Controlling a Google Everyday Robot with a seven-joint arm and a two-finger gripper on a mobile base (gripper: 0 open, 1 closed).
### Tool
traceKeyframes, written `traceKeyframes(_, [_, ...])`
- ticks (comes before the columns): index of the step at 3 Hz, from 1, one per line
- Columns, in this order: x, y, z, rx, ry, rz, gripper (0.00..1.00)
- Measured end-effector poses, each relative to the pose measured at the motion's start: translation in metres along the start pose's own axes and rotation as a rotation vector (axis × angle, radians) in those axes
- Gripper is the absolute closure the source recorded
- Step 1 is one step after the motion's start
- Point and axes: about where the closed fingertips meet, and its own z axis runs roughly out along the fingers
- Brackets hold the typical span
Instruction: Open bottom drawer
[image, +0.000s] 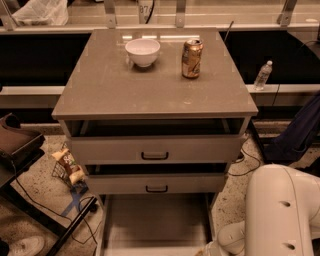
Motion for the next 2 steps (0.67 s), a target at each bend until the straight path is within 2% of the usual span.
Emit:
traceKeyframes(1, [-0.0007, 0.0015, -0.0003, -0.003, 0.0, 0.0, 0.0])
traceKeyframes(2, [-0.0021, 0.0017, -0.0014, -0.001, 0.003, -0.003, 0.02])
